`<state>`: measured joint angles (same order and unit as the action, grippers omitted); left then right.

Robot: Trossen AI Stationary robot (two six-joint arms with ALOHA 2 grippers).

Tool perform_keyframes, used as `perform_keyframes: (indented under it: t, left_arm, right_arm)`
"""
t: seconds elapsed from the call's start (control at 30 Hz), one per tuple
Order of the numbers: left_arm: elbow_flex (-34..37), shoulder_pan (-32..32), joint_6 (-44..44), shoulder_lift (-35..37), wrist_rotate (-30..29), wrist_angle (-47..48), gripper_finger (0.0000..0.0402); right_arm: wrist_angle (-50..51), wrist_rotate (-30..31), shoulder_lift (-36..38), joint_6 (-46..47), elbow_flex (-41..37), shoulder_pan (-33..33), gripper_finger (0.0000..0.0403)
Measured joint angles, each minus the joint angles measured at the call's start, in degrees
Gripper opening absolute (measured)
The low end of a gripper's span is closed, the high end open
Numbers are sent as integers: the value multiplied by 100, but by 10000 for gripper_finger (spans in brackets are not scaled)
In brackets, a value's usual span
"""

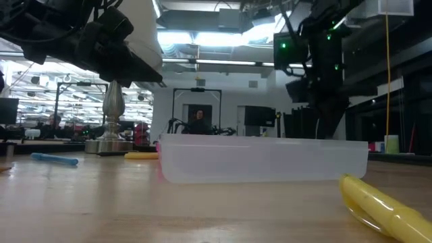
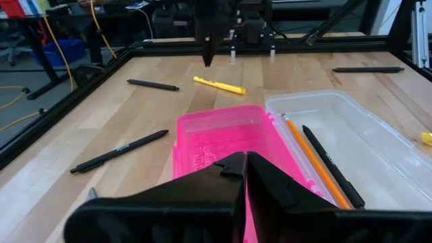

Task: Pick & place school supplies into a supply box
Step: Put the yellow pen into the pink supply box

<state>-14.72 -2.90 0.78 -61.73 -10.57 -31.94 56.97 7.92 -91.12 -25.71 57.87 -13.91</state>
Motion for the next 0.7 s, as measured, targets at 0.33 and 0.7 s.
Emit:
perform_keyframes:
  t: [0.33,0.7]
  left_arm:
    - [-1,0,0,-2,-2,0,7]
    - [0,0,-2,-2,-24,0,7]
  right_arm:
    - [-18,0,-34,-4,-400,-87,15]
    - [-331,1,-34,-16,-531,-87,106]
